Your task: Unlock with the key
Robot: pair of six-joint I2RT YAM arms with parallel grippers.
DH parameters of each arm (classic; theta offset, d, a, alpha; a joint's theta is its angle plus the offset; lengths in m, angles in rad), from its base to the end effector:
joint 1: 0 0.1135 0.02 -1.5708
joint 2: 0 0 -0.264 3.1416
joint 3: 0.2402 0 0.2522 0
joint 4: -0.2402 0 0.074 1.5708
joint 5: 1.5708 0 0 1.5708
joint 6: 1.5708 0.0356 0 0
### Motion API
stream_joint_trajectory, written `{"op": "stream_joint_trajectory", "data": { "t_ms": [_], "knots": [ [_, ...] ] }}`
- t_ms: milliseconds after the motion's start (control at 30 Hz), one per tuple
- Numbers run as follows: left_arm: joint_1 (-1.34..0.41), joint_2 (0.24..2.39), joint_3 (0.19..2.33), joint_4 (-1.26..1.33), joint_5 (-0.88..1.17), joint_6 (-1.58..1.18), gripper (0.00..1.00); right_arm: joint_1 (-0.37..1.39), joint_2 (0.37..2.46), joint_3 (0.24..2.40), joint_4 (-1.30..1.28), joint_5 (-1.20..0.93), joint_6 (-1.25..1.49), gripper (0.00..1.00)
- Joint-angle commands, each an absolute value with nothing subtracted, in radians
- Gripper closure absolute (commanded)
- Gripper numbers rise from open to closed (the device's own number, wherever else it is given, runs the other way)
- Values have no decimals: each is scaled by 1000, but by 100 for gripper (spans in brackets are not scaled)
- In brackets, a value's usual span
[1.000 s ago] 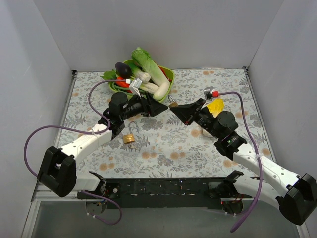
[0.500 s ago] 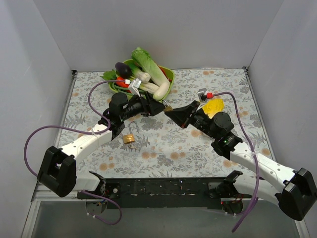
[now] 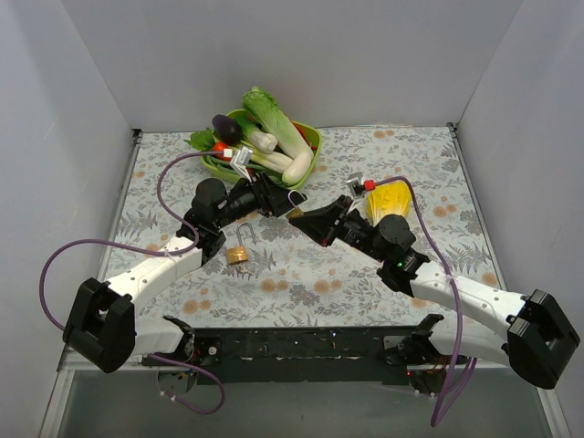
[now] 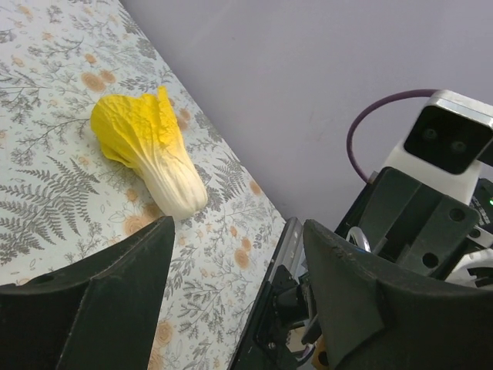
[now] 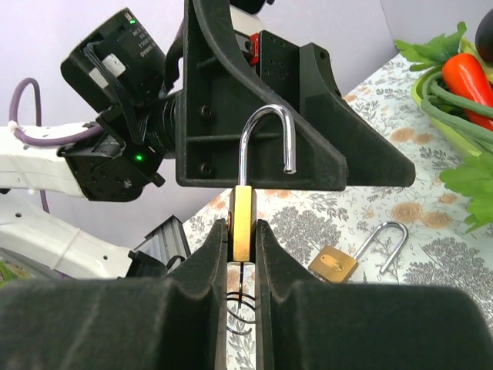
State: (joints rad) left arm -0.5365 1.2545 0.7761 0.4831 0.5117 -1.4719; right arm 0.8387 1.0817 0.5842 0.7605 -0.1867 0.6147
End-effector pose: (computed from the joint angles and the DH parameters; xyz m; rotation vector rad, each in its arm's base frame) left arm 0.2386 -0.1622 0.3054 -0.4087 1.9111 -1.8677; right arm 0.1589 0.1867 0.3107 -0.3338 1.4033 1.3415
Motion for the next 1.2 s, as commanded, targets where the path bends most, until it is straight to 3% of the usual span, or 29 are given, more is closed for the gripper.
{"op": "stream_joint_trajectory", "data": {
  "t_ms": [0,200,467,733,933,1167],
  "knots": [
    [-535,1209,755,612,593,-1500,33,844,1089,583,890,-189,629,99],
    [-529,1215,764,594,589,-1494,31,839,1054,575,873,-175,624,99],
    [-459,1233,861,255,373,-1398,25,793,980,568,805,-192,618,99],
    [-364,1189,864,126,270,-1345,21,782,942,497,761,-189,644,99],
    [-357,1115,879,83,135,-1224,18,781,972,402,804,-193,695,99],
    [-357,1101,873,91,138,-1215,16,782,1086,287,965,-210,813,99]
  ]
}}
